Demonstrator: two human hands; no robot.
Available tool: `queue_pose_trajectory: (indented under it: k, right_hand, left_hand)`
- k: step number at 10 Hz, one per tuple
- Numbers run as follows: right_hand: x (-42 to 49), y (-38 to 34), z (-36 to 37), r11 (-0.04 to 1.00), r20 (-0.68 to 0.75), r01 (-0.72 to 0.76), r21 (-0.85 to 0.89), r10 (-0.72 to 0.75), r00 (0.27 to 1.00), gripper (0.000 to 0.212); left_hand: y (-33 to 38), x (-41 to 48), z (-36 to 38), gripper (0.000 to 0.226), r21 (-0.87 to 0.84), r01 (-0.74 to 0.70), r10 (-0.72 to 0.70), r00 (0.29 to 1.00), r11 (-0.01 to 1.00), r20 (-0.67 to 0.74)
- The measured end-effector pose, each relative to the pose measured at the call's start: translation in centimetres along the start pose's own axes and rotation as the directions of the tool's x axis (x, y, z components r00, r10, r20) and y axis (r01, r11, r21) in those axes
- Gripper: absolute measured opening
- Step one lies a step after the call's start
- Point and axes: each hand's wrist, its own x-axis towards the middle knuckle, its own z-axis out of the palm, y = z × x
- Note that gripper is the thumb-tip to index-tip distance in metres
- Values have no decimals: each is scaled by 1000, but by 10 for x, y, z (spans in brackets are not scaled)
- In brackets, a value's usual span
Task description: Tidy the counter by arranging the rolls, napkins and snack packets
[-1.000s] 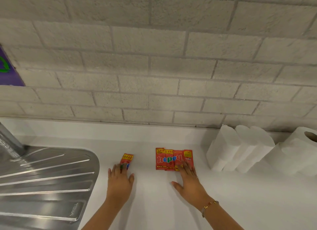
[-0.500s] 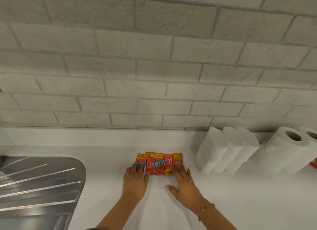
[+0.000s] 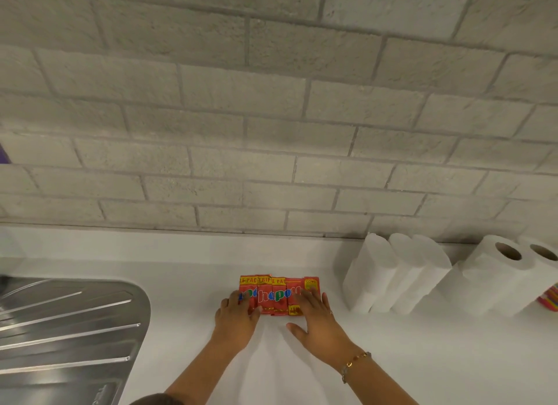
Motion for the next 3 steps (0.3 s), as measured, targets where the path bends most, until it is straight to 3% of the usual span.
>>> queue_pose_trajectory:
  k: [2, 3]
  right_hand:
    - [-1, -8, -35, 995, 11, 101, 8, -101, 995, 60]
    - [0, -17, -80, 996, 70, 74, 48, -77, 995, 57]
  left_hand:
    - [3, -1, -38, 49, -48, -47, 46, 999, 998, -27]
    - [9, 2, -86, 48, -130, -180, 169, 981, 975, -96]
